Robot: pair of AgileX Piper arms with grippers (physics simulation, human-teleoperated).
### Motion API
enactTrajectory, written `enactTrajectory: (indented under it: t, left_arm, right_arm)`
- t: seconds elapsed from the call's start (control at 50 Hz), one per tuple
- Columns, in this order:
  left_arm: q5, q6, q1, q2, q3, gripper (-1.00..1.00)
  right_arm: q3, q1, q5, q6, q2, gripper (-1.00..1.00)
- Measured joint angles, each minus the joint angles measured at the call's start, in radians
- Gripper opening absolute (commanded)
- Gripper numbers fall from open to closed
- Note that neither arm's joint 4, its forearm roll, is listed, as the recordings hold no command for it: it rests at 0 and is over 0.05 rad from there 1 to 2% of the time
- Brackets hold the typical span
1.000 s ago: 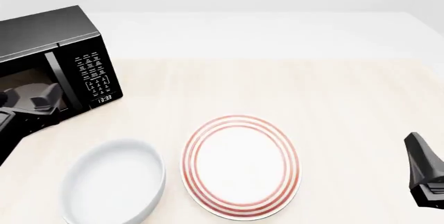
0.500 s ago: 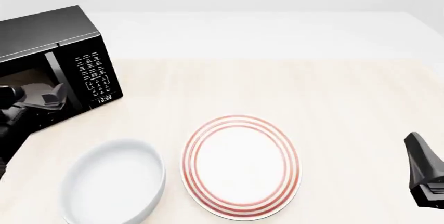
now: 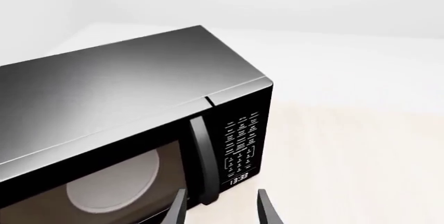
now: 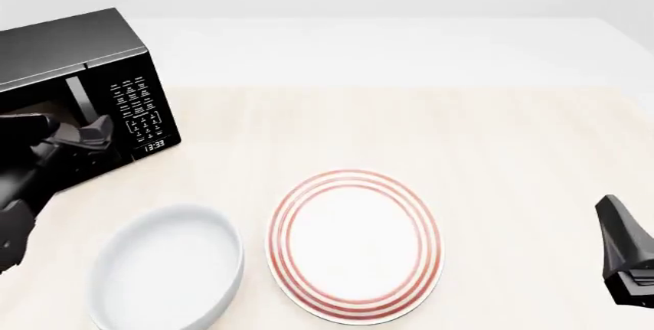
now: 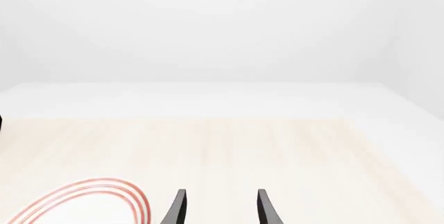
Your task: Open the microwave.
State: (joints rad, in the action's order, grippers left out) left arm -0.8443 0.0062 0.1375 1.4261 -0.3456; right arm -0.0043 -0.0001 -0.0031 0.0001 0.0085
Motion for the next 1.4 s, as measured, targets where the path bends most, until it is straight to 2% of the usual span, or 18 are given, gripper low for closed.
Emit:
enactTrajectory:
  t: [1.4]
  left_arm:
    - [-0.061,-0.061,0.023,0.295,-0.153,1.00]
  right_arm:
    - [0.000,0.000,0.000,0.000,0.000,1.00]
